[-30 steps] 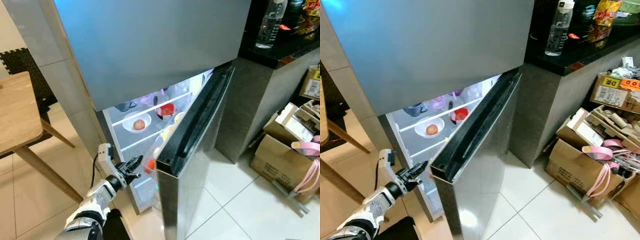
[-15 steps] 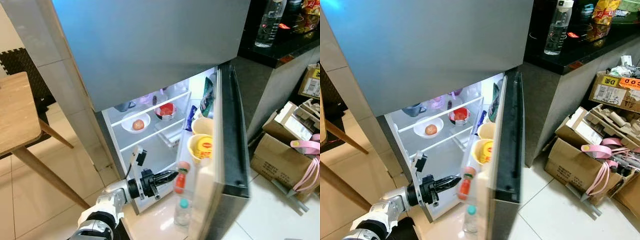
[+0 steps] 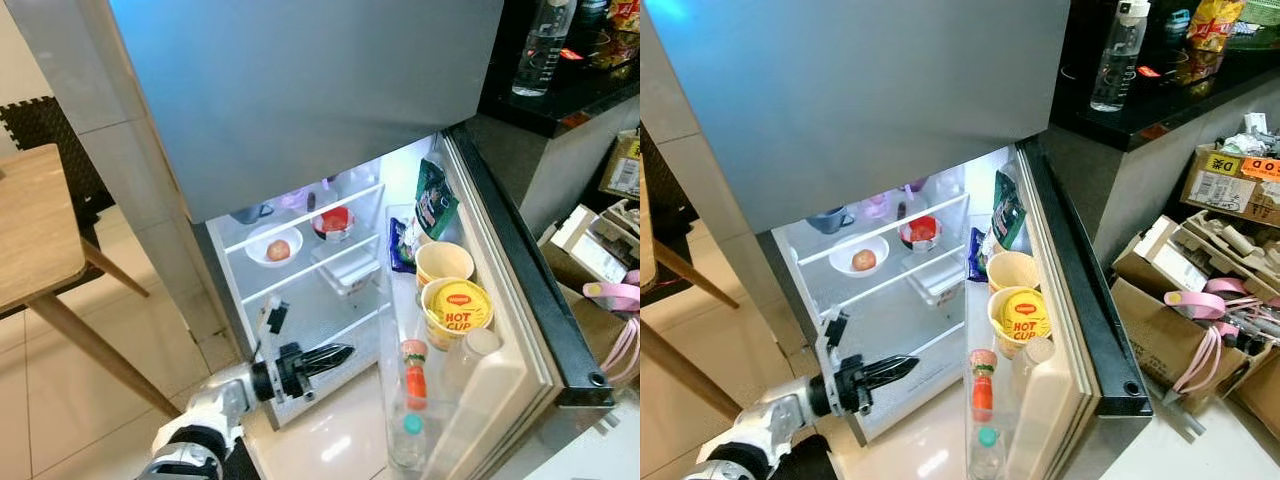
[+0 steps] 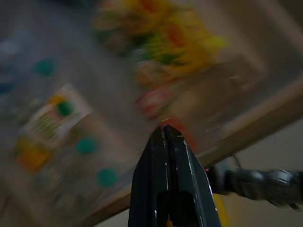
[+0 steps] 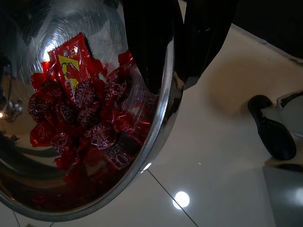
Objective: Restocking fridge
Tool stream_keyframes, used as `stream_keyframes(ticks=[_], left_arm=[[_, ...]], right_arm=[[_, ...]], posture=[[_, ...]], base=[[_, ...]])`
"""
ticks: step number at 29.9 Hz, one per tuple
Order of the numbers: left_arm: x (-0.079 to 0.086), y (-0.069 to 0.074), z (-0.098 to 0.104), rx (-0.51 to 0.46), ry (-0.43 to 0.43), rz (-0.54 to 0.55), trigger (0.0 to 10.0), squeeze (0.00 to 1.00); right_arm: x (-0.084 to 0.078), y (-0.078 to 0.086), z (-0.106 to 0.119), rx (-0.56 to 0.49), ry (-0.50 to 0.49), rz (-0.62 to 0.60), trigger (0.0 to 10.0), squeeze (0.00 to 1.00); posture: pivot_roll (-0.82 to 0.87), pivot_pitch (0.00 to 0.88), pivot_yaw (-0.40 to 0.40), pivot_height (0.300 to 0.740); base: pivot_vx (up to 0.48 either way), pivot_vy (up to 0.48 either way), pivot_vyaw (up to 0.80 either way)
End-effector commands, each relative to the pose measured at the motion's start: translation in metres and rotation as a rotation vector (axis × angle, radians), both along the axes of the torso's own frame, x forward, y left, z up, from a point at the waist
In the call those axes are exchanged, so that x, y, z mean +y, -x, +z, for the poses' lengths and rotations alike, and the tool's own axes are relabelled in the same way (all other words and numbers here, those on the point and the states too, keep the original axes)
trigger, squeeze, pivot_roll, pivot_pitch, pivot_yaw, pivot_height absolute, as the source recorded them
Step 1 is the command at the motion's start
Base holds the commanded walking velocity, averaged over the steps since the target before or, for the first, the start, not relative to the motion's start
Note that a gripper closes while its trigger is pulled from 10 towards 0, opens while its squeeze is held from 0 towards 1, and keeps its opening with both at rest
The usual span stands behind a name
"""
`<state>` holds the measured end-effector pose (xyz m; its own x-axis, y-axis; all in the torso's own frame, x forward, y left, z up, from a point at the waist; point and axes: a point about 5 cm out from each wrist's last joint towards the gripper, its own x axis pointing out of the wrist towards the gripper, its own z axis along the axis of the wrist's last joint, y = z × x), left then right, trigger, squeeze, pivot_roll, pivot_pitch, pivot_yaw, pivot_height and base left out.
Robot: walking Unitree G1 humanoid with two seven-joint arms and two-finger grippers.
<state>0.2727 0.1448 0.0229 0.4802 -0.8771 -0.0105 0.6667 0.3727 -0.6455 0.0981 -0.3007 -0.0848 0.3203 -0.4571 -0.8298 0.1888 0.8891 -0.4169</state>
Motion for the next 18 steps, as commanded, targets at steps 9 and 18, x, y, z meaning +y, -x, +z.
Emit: stream_keyframes(ticks=[9,18], left_arm=[[0.048,0.034,-0.049,0.271,-0.198,0.409,10.0,0.0],[0.067,0.06,-0.072,0.408,-0.305,0.611,10.0,0.0]], right_arm=[[0.001,0.002,-0.001,0.009,0.01,-0.032,10.0,0.0],[0.001,0.004,-0.002,0.014,0.003,-0.049,10.0,0.0]], posture=[[-0.11,0.0,0.02,0.74],[-0.11,0.0,0.018,0.74]], base=[[0.0,0.0,-0.07],[0.0,0.0,-0.77]])
